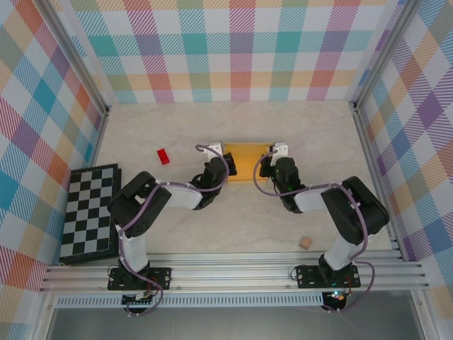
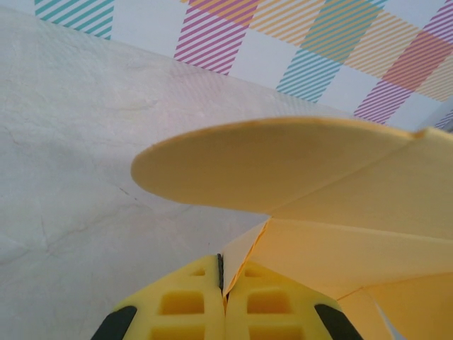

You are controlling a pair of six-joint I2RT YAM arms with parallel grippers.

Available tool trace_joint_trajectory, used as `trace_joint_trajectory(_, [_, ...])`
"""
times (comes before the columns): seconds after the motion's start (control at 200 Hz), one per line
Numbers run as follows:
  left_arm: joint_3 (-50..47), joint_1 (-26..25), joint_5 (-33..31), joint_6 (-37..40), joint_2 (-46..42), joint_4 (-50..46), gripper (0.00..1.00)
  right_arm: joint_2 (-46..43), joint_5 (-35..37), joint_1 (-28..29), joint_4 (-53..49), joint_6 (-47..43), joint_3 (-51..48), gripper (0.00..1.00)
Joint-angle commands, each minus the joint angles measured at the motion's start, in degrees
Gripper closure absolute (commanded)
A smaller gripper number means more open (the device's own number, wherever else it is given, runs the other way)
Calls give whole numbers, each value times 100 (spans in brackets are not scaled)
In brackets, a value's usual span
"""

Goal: Fold the paper box

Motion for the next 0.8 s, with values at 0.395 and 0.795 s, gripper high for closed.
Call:
trace_joint_trajectory(0.395, [-850, -691, 318, -258, -47, -494, 100, -394, -305, 624, -1859, 950, -430, 88])
trace_joint_trajectory(0.795, [-902, -699, -85, 343, 73, -981, 100, -1020, -330, 625, -3278, 1157, -375, 84])
